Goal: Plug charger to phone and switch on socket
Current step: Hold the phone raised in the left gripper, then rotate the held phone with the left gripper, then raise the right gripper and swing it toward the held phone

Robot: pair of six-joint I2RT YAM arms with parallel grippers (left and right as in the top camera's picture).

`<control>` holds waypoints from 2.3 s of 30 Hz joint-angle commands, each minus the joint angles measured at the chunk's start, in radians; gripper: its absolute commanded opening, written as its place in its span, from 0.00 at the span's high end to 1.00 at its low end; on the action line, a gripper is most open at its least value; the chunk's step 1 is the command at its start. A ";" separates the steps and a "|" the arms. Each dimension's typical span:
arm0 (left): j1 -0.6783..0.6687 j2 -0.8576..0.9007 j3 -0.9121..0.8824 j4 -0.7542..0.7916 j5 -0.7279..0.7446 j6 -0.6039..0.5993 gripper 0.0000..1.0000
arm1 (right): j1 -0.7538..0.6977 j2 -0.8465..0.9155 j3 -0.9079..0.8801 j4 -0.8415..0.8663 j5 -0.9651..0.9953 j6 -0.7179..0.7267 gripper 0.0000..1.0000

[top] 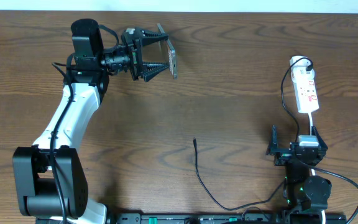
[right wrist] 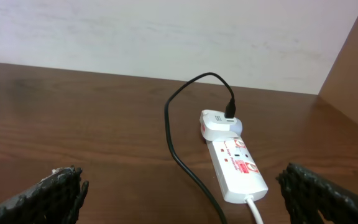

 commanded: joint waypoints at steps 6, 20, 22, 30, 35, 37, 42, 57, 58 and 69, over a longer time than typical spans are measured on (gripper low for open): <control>0.005 -0.032 0.032 -0.016 -0.096 0.256 0.93 | 0.011 -0.005 -0.001 -0.004 -0.002 -0.006 0.01; 0.005 0.009 -0.007 -0.029 -0.217 0.527 0.93 | 0.011 -0.005 -0.001 -0.004 -0.002 -0.006 0.01; 0.005 0.029 -0.008 -0.029 -0.217 0.527 0.93 | 0.011 -0.005 -0.001 -0.004 -0.002 -0.006 0.01; 0.005 0.103 -0.008 -0.024 -0.178 0.526 0.93 | 0.011 -0.005 -0.001 -0.003 0.013 -0.022 0.01; 0.005 0.103 -0.008 0.002 -0.172 0.526 0.93 | 0.011 -0.005 -0.001 -0.003 0.013 -0.022 0.01; 0.006 0.103 -0.008 0.002 -0.172 0.527 0.93 | 0.011 -0.005 -0.001 0.011 0.022 -0.023 0.01; 0.009 0.103 -0.008 0.002 -0.171 0.526 0.93 | 0.011 -0.005 -0.001 0.012 -0.037 0.072 0.01; 0.013 0.103 -0.008 0.006 -0.167 0.526 0.93 | 0.011 0.020 0.002 0.124 -0.476 0.392 0.01; 0.013 0.103 -0.008 0.006 -0.168 0.526 0.93 | 0.011 0.037 0.006 0.140 -0.502 0.399 0.01; 0.014 0.103 -0.008 0.007 -0.169 0.506 0.93 | 0.011 0.558 0.313 0.178 -0.794 0.314 0.01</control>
